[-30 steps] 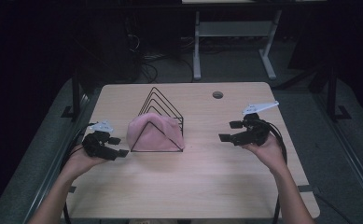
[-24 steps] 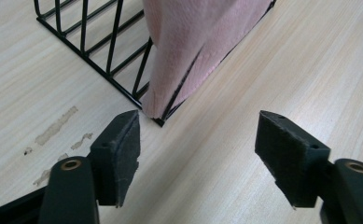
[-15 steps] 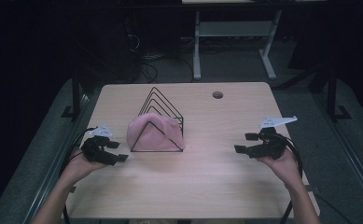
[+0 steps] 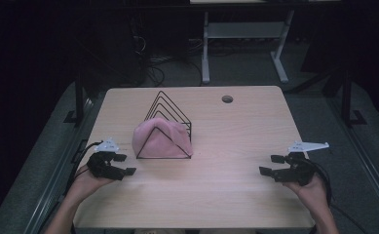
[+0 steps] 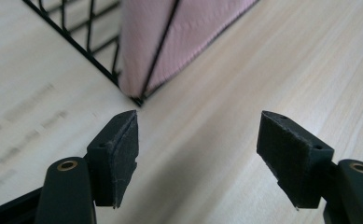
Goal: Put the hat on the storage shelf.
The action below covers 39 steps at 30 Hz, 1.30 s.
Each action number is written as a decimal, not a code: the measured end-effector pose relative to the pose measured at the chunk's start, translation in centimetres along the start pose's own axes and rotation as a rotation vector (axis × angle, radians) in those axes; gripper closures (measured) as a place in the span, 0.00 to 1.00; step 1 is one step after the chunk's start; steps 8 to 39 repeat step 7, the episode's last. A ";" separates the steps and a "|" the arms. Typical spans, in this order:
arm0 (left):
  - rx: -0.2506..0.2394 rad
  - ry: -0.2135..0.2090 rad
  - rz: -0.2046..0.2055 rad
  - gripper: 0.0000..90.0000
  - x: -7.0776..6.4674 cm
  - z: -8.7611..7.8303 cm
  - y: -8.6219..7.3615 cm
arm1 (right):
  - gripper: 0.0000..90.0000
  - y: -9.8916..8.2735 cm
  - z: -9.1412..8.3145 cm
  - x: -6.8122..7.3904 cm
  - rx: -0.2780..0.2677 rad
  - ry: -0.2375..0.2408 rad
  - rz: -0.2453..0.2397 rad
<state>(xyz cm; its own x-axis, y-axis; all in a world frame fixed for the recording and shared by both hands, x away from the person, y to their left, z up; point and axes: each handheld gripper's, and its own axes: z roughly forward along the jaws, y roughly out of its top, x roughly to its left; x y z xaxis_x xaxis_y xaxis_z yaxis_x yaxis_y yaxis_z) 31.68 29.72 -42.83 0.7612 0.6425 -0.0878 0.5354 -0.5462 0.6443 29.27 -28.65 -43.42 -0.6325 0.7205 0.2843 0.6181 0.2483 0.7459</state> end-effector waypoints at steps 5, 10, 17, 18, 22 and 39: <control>-0.030 0.009 -0.025 0.32 -0.9 0.6 -1.3 | 0.22 -2.1 -0.5 1.2 -0.042 0.031 0.035; -0.065 0.013 -0.041 0.32 -1.3 0.9 -1.9 | 0.22 -2.8 -0.5 2.0 -0.068 0.053 0.033; -0.065 0.013 -0.041 0.32 -1.3 0.9 -1.9 | 0.22 -2.8 -0.5 2.0 -0.068 0.053 0.033; -0.065 0.013 -0.041 0.32 -1.3 0.9 -1.9 | 0.22 -2.8 -0.5 2.0 -0.068 0.053 0.033; -0.065 0.013 -0.041 0.32 -1.3 0.9 -1.9 | 0.22 -2.8 -0.5 2.0 -0.068 0.053 0.033; -0.065 0.013 -0.041 0.32 -1.3 0.9 -1.9 | 0.22 -2.8 -0.5 2.0 -0.068 0.053 0.033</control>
